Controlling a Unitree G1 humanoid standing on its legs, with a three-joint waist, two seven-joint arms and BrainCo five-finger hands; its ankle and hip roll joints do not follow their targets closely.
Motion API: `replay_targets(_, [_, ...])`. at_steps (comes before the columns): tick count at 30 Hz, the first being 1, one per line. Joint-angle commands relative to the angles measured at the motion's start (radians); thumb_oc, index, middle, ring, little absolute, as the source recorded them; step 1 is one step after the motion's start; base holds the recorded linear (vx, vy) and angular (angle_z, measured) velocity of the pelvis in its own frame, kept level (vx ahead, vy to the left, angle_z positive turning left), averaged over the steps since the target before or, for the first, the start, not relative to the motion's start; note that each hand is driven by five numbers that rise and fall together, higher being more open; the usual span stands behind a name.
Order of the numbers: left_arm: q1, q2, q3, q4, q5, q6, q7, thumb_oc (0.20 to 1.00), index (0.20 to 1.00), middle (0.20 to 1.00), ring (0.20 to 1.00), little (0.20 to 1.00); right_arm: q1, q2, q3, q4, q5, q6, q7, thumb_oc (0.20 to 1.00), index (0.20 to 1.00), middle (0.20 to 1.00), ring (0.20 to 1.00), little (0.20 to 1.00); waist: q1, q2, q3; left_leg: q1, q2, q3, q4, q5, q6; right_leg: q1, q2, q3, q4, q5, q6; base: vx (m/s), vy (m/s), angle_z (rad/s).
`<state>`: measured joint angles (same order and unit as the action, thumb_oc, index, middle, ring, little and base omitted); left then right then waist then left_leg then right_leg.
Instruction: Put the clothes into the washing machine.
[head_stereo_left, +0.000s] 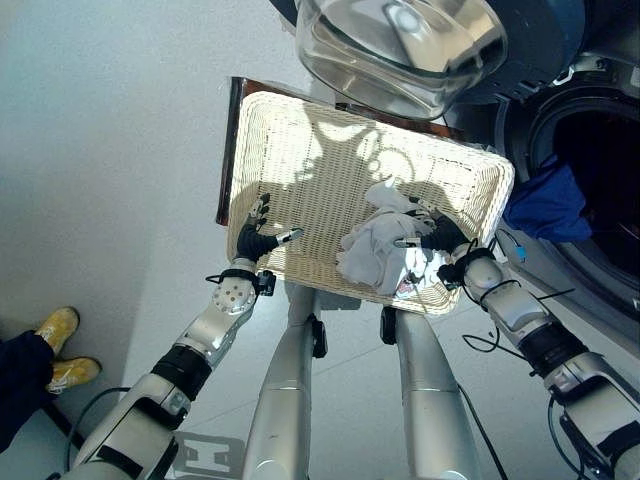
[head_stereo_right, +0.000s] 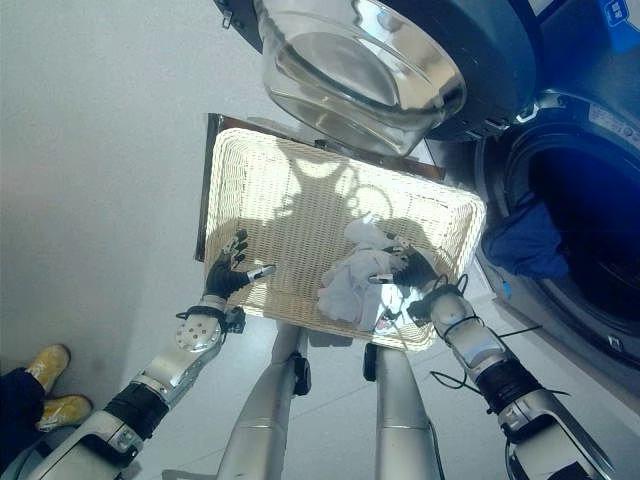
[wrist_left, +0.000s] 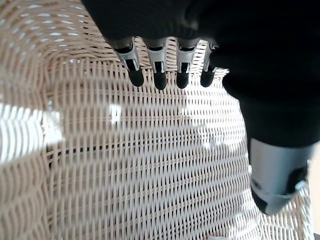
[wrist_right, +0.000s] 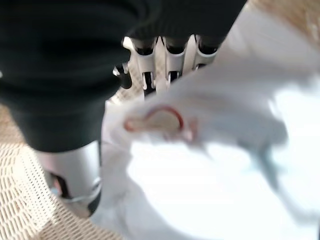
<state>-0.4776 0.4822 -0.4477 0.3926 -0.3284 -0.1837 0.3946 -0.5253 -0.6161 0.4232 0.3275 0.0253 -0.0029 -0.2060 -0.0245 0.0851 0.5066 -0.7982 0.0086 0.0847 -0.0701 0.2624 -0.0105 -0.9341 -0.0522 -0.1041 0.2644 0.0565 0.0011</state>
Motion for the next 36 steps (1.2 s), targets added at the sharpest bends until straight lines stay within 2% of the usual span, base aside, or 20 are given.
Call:
replay_targets(1, [0.045, 0.0, 0.025, -0.058, 0.039, -0.037, 0.028, 1.0, 1.0, 1.0, 1.0, 1.0, 0.001, -0.016, -0.024, -0.071, -0.114, -0.064, -0.079, 1.0, 1.0, 1.0, 1.0, 1.0, -0.01, 0.0, 0.013, -0.011, -0.044, 0.018, 0.058, -0.046, -0.027, 0.068, -0.008, -0.025, -0.138, 0.145, 0.118, 0.0, 0.0, 0.0])
replay_targets(2, [0.053, -0.001, 0.031, -0.059, 0.044, -0.039, 0.028, 1.0, 1.0, 1.0, 1.0, 1.0, 0.017, -0.012, -0.029, -0.097, -0.155, -0.062, -0.071, 1.0, 1.0, 1.0, 1.0, 1.0, -0.013, 0.001, 0.013, -0.013, -0.045, 0.018, 0.062, -0.05, -0.027, 0.065, -0.009, -0.021, -0.133, 0.142, 0.121, 0.0, 0.0, 0.0])
replay_targets(7, [0.063, 0.008, 0.047, -0.067, 0.043, -0.032, 0.02, 1.0, 1.0, 1.0, 1.0, 1.0, 0.038, -0.025, -0.027, -0.134, -0.165, -0.03, -0.008, 1.0, 1.0, 1.0, 1.0, 1.0, -0.014, 0.0, 0.013, -0.01, -0.046, 0.018, 0.061, -0.05, -0.026, 0.069, -0.01, -0.018, -0.135, 0.141, 0.124, 0.0, 0.003, -0.01])
replay_targets(9, [0.07, 0.019, 0.06, -0.064, 0.042, -0.037, 0.008, 1.0, 1.0, 1.0, 1.0, 1.0, 0.052, -0.042, -0.016, -0.151, -0.184, 0.014, 0.066, 1.0, 1.0, 1.0, 1.0, 1.0, -0.015, -0.006, 0.013, -0.011, -0.046, 0.017, 0.065, -0.051, -0.027, 0.07, -0.01, -0.019, -0.133, 0.139, 0.125, 0.0, 0.0, 0.0])
replay_targets(10, [0.074, 0.022, 0.063, -0.066, 0.046, -0.036, 0.007, 1.0, 1.0, 1.0, 1.0, 1.0, 0.059, -0.052, -0.001, -0.157, -0.173, 0.059, 0.126, 1.0, 1.0, 1.0, 1.0, 1.0, -0.015, -0.01, 0.013, -0.01, -0.045, 0.017, 0.065, -0.051, -0.028, 0.073, -0.011, -0.019, -0.136, 0.139, 0.125, 0.0, 0.0, 0.0])
replay_targets(12, [0.074, 0.025, 0.062, -0.065, 0.045, -0.037, 0.007, 1.0, 1.0, 1.0, 1.0, 1.0, 0.061, -0.056, 0.007, -0.156, -0.173, 0.067, 0.146, 1.0, 1.0, 1.0, 1.0, 1.0, -0.015, -0.011, 0.013, -0.01, -0.044, 0.017, 0.066, -0.05, -0.029, 0.073, -0.011, -0.02, -0.135, 0.138, 0.125, 0.0, 0.0, 0.0])
replay_targets(13, [0.069, 0.033, 0.062, -0.057, 0.041, -0.043, 0.002, 1.0, 1.0, 1.0, 1.0, 1.0, 0.061, -0.064, 0.04, -0.125, -0.181, 0.14, 0.25, 1.0, 1.0, 1.0, 1.0, 1.0, -0.012, -0.017, 0.013, -0.011, -0.045, 0.013, 0.067, -0.05, -0.031, 0.073, -0.012, -0.024, -0.136, 0.138, 0.124, 0.0, 0.0, 0.0])
replay_targets(16, [0.055, 0.04, 0.059, -0.049, 0.036, -0.039, -0.006, 1.0, 1.0, 1.0, 1.0, 1.0, 0.04, -0.075, 0.078, -0.087, -0.194, 0.195, 0.317, 1.0, 1.0, 1.0, 1.0, 1.0, -0.006, -0.02, 0.013, -0.01, -0.045, 0.012, 0.064, -0.048, -0.032, 0.076, -0.015, -0.033, -0.141, 0.14, 0.123, 0.0, 0.0, 0.0])
replay_targets(21, [0.033, 0.048, 0.049, -0.024, 0.025, -0.043, -0.015, 1.0, 1.0, 1.0, 1.0, 1.0, 0.003, -0.077, 0.117, -0.029, -0.22, 0.222, 0.381, 1.0, 1.0, 1.0, 1.0, 1.0, 0.002, -0.02, 0.013, -0.016, -0.046, 0.009, 0.067, -0.046, -0.034, 0.073, -0.017, -0.041, -0.141, 0.141, 0.121, 0.0, -0.003, 0.01])
replay_targets(22, [0.018, 0.042, 0.042, -0.016, 0.027, -0.04, -0.013, 1.0, 1.0, 1.0, 1.0, 1.0, -0.036, -0.07, 0.152, 0.003, -0.25, 0.259, 0.446, 1.0, 1.0, 1.0, 1.0, 1.0, 0.009, -0.016, 0.013, -0.019, -0.046, 0.005, 0.066, -0.043, -0.035, 0.072, -0.019, -0.045, -0.141, 0.14, 0.12, 0.01, -0.014, 0.05])
replay_targets(25, [-0.001, 0.04, 0.033, -0.007, 0.023, -0.032, -0.012, 1.0, 1.0, 1.0, 1.0, 1.0, -0.073, -0.065, 0.181, 0.028, -0.258, 0.286, 0.498, 1.0, 1.0, 1.0, 1.0, 1.0, 0.016, -0.012, 0.013, -0.022, -0.05, -0.001, 0.066, -0.04, -0.036, 0.069, -0.019, -0.047, -0.139, 0.138, 0.117, 0.01, -0.015, 0.05])
replay_targets(36, [-0.028, 0.002, 0.016, 0.022, 0.027, -0.049, -0.009, 1.0, 1.0, 1.0, 1.0, 1.0, -0.171, -0.011, 0.278, 0.179, -0.378, 0.339, 0.639, 1.0, 1.0, 1.0, 1.0, 1.0, 0.038, 0.015, 0.013, -0.037, -0.055, -0.008, 0.066, -0.031, -0.04, 0.057, -0.025, -0.05, -0.141, 0.14, 0.107, 0.0, 0.004, 0.0])
